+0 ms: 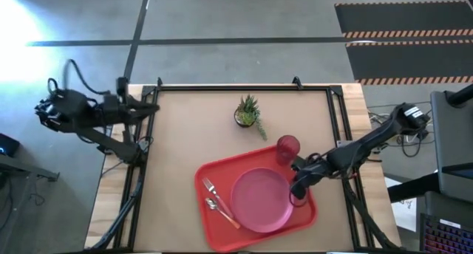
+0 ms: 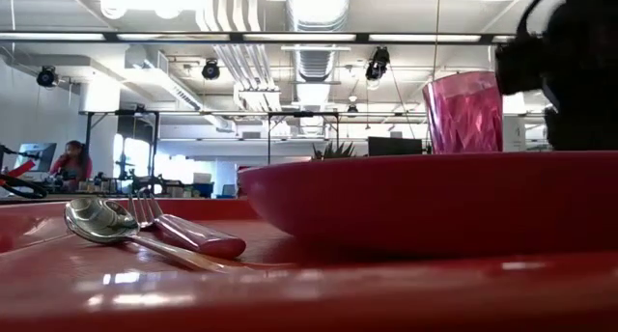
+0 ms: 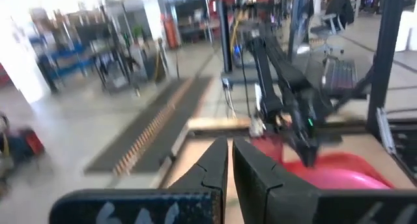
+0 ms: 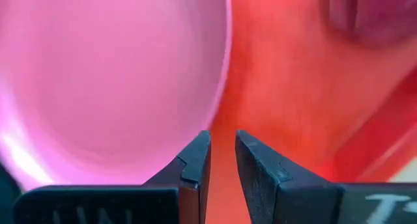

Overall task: Pick and place plate/cup/fork/spoon on tray
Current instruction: Adjust the orange tray on the table

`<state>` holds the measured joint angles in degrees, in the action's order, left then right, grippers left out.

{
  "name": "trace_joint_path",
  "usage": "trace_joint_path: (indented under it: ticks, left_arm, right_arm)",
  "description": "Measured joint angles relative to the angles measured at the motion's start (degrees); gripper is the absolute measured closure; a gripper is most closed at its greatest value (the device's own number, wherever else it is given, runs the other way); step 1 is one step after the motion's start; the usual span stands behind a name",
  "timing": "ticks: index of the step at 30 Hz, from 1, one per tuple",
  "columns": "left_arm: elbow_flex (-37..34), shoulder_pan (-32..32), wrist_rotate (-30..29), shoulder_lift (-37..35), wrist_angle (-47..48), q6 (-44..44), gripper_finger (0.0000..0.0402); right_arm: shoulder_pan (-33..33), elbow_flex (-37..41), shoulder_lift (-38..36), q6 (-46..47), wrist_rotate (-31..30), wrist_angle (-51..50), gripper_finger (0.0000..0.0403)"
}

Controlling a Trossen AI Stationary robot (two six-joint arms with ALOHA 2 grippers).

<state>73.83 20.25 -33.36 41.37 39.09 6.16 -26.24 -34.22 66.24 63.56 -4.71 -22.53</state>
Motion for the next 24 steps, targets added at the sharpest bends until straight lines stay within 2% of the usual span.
trace_joint_path:
  ticks: [3, 7, 10, 13, 20, 24]
  left_arm:
    - [-3.1, 0.0, 0.4, 1.3, 4.5, -7.1, 0.0395]
    - [-7.8, 0.0, 1.7, 3.3, 6.1, -13.5, 0.0395]
    - [-10.0, 0.0, 2.0, 4.8, 6.0, -18.9, 0.0395]
    - [-12.6, 0.0, 1.9, 6.3, 6.0, -23.2, 0.0395]
    - [-23.4, 0.0, 1.3, 14.0, 4.6, -34.5, 0.0395]
    - [-31.0, 0.0, 4.3, 20.7, -2.0, -39.4, 0.0396]
  right_arm:
    - [0.0, 0.0, -4.1, -0.5, -3.1, 1.5, 0.0339]
    - [0.0, -0.6, -10.2, -0.9, -2.7, 2.4, 0.0344]
    - [-0.9, -2.4, -14.9, -4.9, -2.4, 3.3, 0.0365]
    - [-1.8, -5.9, -19.1, -13.7, -4.2, 5.9, 0.0389]
    - [-4.4, -18.0, -24.5, -41.0, -14.3, 9.4, 0.0394]
    - [-4.6, -24.5, -24.9, -52.0, -14.9, 9.3, 0.0394]
